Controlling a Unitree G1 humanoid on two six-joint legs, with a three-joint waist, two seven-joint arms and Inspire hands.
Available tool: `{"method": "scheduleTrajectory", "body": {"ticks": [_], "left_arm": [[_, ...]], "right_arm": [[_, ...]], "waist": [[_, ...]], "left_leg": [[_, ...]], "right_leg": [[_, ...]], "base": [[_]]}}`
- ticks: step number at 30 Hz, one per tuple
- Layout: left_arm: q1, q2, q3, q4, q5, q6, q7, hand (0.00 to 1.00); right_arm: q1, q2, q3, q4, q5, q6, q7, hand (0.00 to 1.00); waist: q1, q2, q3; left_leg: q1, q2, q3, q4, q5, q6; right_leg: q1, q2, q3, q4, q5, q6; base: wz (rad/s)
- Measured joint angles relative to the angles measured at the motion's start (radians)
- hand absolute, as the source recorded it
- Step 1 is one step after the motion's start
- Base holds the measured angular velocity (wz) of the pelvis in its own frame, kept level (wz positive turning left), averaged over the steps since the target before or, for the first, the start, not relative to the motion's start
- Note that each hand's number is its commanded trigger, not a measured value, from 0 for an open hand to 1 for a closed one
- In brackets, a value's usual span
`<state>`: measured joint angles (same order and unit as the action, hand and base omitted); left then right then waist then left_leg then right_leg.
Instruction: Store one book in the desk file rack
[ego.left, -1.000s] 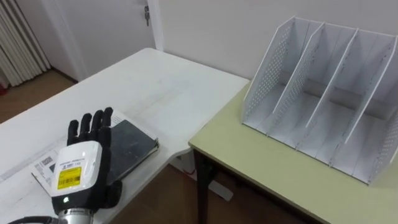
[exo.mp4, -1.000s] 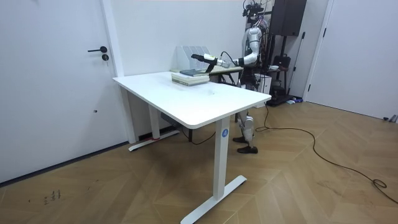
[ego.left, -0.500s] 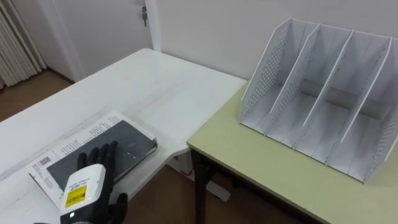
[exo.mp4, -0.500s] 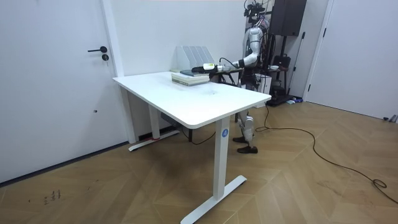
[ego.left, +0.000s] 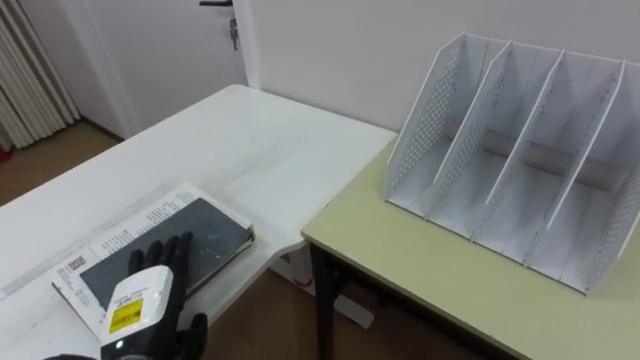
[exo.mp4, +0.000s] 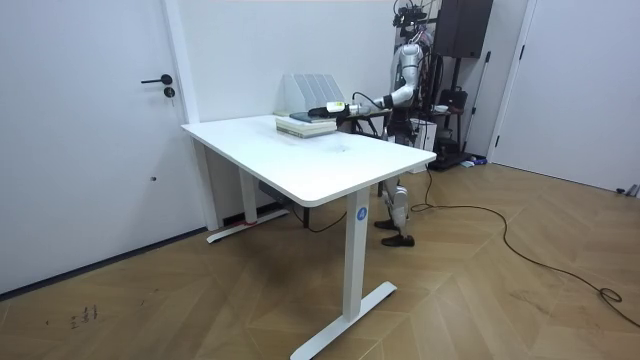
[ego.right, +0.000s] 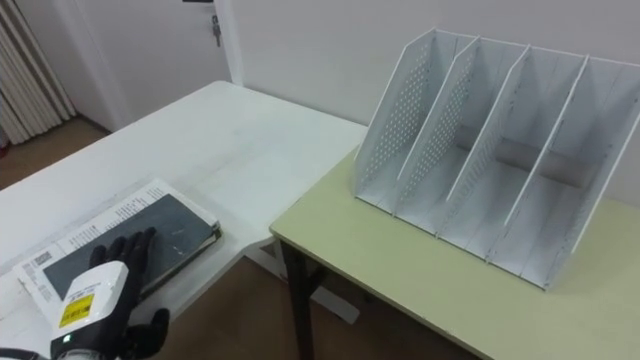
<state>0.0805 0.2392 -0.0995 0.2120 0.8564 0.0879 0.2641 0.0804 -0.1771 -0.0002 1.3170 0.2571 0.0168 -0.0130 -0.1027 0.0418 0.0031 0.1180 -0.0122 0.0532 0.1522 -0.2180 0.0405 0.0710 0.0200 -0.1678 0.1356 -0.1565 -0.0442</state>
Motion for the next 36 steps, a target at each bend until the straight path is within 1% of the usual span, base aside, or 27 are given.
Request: {"method": "scheduleTrajectory", "body": {"ticks": [3,7,9,11,13,15,17,22,30,33,36], "left_arm": [[-0.009,0.000,0.010,-0.003,0.000,0.000,0.019,1.00],[-0.048,0.009,0.037,0.003,0.002,0.005,0.034,1.00],[-0.044,0.013,0.036,-0.001,0.005,0.000,0.041,1.00],[-0.046,0.005,0.037,0.003,0.002,-0.001,0.050,1.00],[-0.048,0.005,0.038,-0.001,0.003,-0.002,0.059,1.00],[-0.056,0.005,0.039,0.004,0.003,0.001,0.059,1.00],[-0.063,0.012,0.039,0.002,0.004,0.001,0.058,1.00],[-0.079,0.014,0.038,0.001,0.003,0.007,0.058,1.00],[-0.083,0.016,0.029,-0.006,0.003,0.005,0.058,1.00],[-0.084,0.016,0.033,-0.019,-0.001,0.006,0.051,1.00],[-0.080,0.014,0.042,-0.058,-0.029,0.005,0.032,1.00]], "right_arm": [[0.000,0.000,0.000,0.000,-0.001,0.005,-0.003,0.00],[-0.001,0.000,0.000,-0.001,-0.012,0.007,-0.012,0.00],[0.000,0.000,0.000,-0.001,-0.021,0.008,-0.021,0.00],[-0.002,0.000,0.000,-0.001,-0.028,0.008,-0.021,0.00],[-0.002,0.000,0.000,-0.002,-0.029,0.008,-0.024,0.00],[-0.002,0.000,0.001,-0.002,-0.030,0.008,-0.028,0.00],[-0.001,0.000,0.001,-0.002,-0.031,0.008,-0.029,0.00],[-0.002,0.000,0.004,-0.002,-0.031,0.007,-0.029,0.00],[-0.005,-0.005,0.026,-0.004,-0.031,0.006,-0.030,0.00],[-0.009,-0.005,0.030,-0.005,-0.024,0.006,-0.029,0.00],[-0.019,-0.005,0.038,-0.002,-0.023,0.006,-0.018,0.00]], "waist": [[0.001,0.000,0.0000],[0.001,0.002,-0.0012],[0.002,0.003,-0.0018],[0.002,0.002,-0.0016],[0.001,0.002,-0.0017],[0.000,0.002,-0.0017],[-0.001,0.003,-0.0019],[-0.001,0.005,-0.0030],[0.000,0.006,-0.0030],[0.002,0.005,-0.0026],[0.004,-0.002,-0.0002]], "left_leg": [[0.000,0.000,0.000,0.000,0.000,0.000],[0.001,0.000,0.000,0.000,0.000,0.000],[0.001,0.000,0.000,0.000,0.000,0.000],[0.013,-0.001,0.000,-0.001,0.000,0.000],[0.014,-0.001,-0.002,-0.001,0.000,0.000],[0.014,-0.001,-0.002,-0.001,0.000,0.000],[0.014,0.000,-0.002,-0.001,0.000,0.000],[0.013,0.000,-0.001,-0.001,0.000,0.000],[0.012,0.001,-0.001,-0.002,0.000,0.000],[0.012,0.002,-0.002,-0.002,0.000,0.000],[0.010,0.002,-0.002,-0.002,0.000,0.000]], "right_leg": [[0.000,0.000,0.000,0.000,0.000,0.000],[0.003,0.000,0.001,0.000,0.000,0.000],[0.007,0.000,0.000,-0.001,0.000,0.000],[0.015,0.000,0.000,-0.002,-0.001,0.001],[0.019,-0.001,0.000,-0.002,-0.001,0.001],[0.019,-0.001,-0.001,-0.001,-0.001,0.001],[0.019,-0.001,0.000,-0.001,-0.001,0.001],[0.023,-0.001,0.000,-0.001,-0.001,0.001],[0.025,-0.002,0.000,-0.002,-0.001,0.001],[0.021,-0.002,0.002,-0.002,-0.002,0.001],[0.011,-0.001,0.005,-0.001,-0.001,0.001]], "base": [[0.00],[0.00],[0.00],[0.00],[0.00],[0.00],[0.00],[0.00],[0.00],[-0.01],[0.00]]}}
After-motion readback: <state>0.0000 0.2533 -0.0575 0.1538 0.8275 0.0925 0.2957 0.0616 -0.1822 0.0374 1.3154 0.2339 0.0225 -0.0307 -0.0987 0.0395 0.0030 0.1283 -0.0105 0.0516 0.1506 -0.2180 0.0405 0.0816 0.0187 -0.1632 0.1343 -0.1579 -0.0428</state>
